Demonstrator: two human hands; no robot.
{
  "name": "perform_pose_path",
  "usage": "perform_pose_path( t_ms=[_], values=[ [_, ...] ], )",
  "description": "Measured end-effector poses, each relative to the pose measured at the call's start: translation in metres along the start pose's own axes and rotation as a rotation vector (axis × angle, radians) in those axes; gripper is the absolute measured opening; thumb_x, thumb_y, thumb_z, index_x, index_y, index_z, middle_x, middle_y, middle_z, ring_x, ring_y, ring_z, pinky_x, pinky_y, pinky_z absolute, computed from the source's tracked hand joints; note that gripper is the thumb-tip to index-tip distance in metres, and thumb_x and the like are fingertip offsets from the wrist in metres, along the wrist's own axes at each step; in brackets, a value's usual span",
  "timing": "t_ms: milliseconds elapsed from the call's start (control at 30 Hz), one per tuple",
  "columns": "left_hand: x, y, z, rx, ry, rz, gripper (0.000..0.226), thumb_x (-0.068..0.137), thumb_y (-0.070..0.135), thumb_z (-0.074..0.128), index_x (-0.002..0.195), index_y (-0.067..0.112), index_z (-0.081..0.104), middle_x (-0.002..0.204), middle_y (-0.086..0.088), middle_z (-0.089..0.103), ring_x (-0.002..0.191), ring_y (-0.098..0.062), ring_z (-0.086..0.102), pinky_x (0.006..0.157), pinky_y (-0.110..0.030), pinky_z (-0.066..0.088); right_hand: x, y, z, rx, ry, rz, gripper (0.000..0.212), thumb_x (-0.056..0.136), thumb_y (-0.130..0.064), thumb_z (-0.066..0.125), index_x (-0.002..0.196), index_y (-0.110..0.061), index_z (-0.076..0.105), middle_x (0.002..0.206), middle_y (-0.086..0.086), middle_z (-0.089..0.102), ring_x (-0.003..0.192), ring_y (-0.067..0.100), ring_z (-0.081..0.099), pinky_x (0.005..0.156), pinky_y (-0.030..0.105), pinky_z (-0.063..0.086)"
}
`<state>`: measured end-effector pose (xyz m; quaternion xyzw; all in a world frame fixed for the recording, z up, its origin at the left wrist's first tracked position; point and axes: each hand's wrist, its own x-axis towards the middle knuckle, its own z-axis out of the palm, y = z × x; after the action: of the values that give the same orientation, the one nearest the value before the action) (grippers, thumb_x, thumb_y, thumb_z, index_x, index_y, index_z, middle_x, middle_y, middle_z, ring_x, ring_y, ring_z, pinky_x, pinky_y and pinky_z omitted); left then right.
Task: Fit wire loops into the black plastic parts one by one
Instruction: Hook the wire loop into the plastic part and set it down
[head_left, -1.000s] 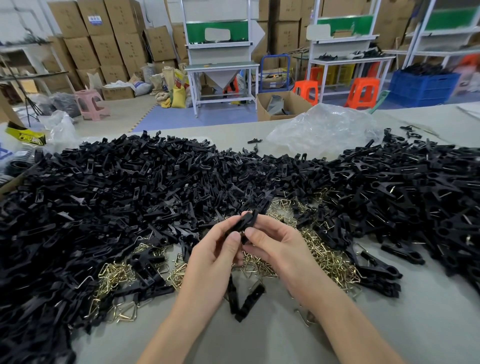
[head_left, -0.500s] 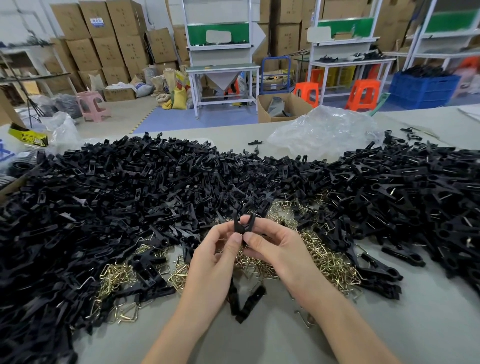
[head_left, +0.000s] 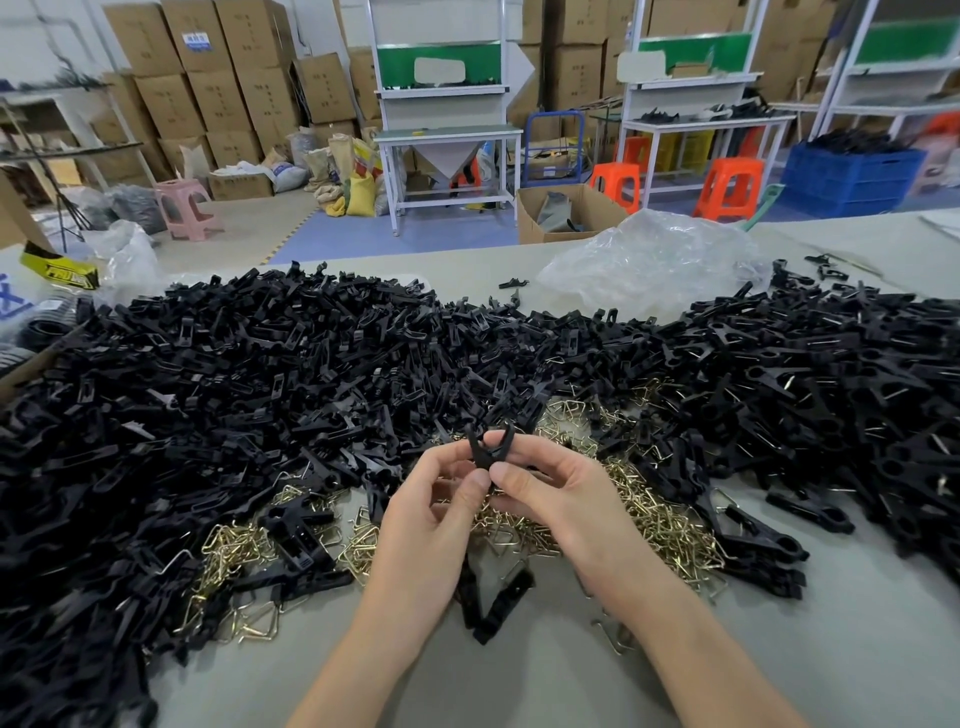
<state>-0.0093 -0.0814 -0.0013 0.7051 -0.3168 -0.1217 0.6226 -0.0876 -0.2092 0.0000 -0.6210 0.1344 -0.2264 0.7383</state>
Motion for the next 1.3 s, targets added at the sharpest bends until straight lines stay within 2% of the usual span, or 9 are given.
perform_pose_path(
  t_ms=[167, 333, 467, 567, 633, 833, 933, 1100, 1300],
  values=[
    [0.000, 0.000, -0.001, 0.005, 0.044, -0.012, 0.006, 0.094, 0.020, 0.068, 0.094, 0.025, 0.071, 0.089, 0.012, 0.074, 0.083, -0.003, 0.067, 0.080, -0.029, 0.050, 0.001, 0.000, -0.004, -0.055, -0.017, 0.005, 0.028, 0.090, -0.006, 0.073, 0.115, -0.019, 0.076, 0.107, 0.005, 0.077, 0.104, 0.025, 0.072, 0.090, 0.030, 0.059],
    [0.001, 0.000, 0.001, 0.029, 0.075, 0.017, 0.017, 0.095, 0.017, 0.066, 0.095, 0.032, 0.074, 0.086, 0.016, 0.074, 0.075, 0.003, 0.063, 0.071, -0.017, 0.046, 0.001, 0.001, -0.003, -0.039, 0.004, -0.023, 0.023, 0.088, -0.003, 0.074, 0.105, -0.018, 0.074, 0.103, 0.006, 0.077, 0.096, 0.015, 0.072, 0.090, 0.033, 0.060],
    [-0.003, 0.000, 0.001, 0.206, -0.032, 0.126, 0.040, 0.101, 0.009, 0.055, 0.120, 0.042, 0.067, 0.098, 0.022, 0.070, 0.094, 0.004, 0.062, 0.079, -0.010, 0.045, 0.000, -0.001, -0.007, -0.061, 0.039, -0.059, 0.021, 0.087, -0.004, 0.074, 0.102, -0.018, 0.072, 0.099, 0.003, 0.078, 0.094, 0.012, 0.074, 0.083, 0.023, 0.057],
    [-0.004, -0.006, -0.005, 0.633, -0.144, 0.295, 0.052, 0.101, 0.010, 0.049, 0.149, 0.032, 0.043, 0.109, 0.024, 0.060, 0.107, -0.002, 0.045, 0.096, -0.016, 0.037, 0.000, -0.003, -0.009, -0.018, 0.072, -0.071, 0.017, 0.088, -0.002, 0.072, 0.103, -0.010, 0.070, 0.097, 0.008, 0.078, 0.092, 0.016, 0.074, 0.083, 0.023, 0.057],
    [-0.002, -0.008, -0.008, 0.798, -0.164, 0.348, 0.056, 0.100, 0.014, 0.049, 0.153, 0.029, 0.038, 0.110, 0.018, 0.060, 0.106, -0.009, 0.043, 0.098, -0.026, 0.039, 0.001, -0.002, -0.009, -0.041, 0.102, -0.077, 0.016, 0.088, -0.003, 0.074, 0.101, -0.011, 0.071, 0.099, 0.007, 0.077, 0.097, 0.017, 0.073, 0.088, 0.027, 0.058],
    [-0.003, -0.012, -0.005, 1.005, -0.185, 0.287, 0.040, 0.099, 0.049, 0.046, 0.133, 0.034, 0.059, 0.127, 0.016, 0.056, 0.122, -0.014, 0.048, 0.101, -0.033, 0.037, 0.003, -0.004, -0.009, 0.062, 0.205, -0.095, 0.019, 0.081, -0.019, 0.078, 0.101, -0.020, 0.076, 0.104, 0.008, 0.077, 0.100, 0.021, 0.073, 0.085, 0.026, 0.059],
    [-0.002, -0.016, -0.001, 1.002, -0.159, 0.272, 0.027, 0.100, 0.045, 0.051, 0.122, 0.038, 0.064, 0.122, 0.017, 0.054, 0.114, -0.012, 0.053, 0.098, -0.031, 0.036, 0.004, -0.004, -0.008, 0.121, 0.231, -0.088, 0.023, 0.072, -0.030, 0.078, 0.094, -0.029, 0.079, 0.102, 0.010, 0.077, 0.096, 0.019, 0.074, 0.081, 0.022, 0.058],
    [-0.003, -0.017, 0.002, 0.993, -0.057, 0.319, 0.006, 0.092, 0.034, 0.065, 0.096, 0.032, 0.067, 0.100, 0.015, 0.061, 0.094, -0.012, 0.060, 0.084, -0.031, 0.045, 0.004, -0.003, -0.006, 0.109, 0.245, -0.083, 0.020, 0.072, -0.028, 0.077, 0.092, -0.029, 0.079, 0.099, 0.008, 0.077, 0.093, 0.017, 0.073, 0.079, 0.021, 0.058],
    [-0.001, -0.018, 0.000, 0.894, -0.032, 0.275, 0.003, 0.095, 0.034, 0.056, 0.096, 0.031, 0.057, 0.098, 0.019, 0.058, 0.098, -0.007, 0.055, 0.086, -0.023, 0.032, 0.003, -0.003, -0.006, 0.091, 0.240, -0.070, 0.032, 0.073, -0.027, 0.076, 0.103, -0.018, 0.074, 0.101, 0.010, 0.076, 0.099, 0.023, 0.073, 0.082, 0.025, 0.059]
  ],
)
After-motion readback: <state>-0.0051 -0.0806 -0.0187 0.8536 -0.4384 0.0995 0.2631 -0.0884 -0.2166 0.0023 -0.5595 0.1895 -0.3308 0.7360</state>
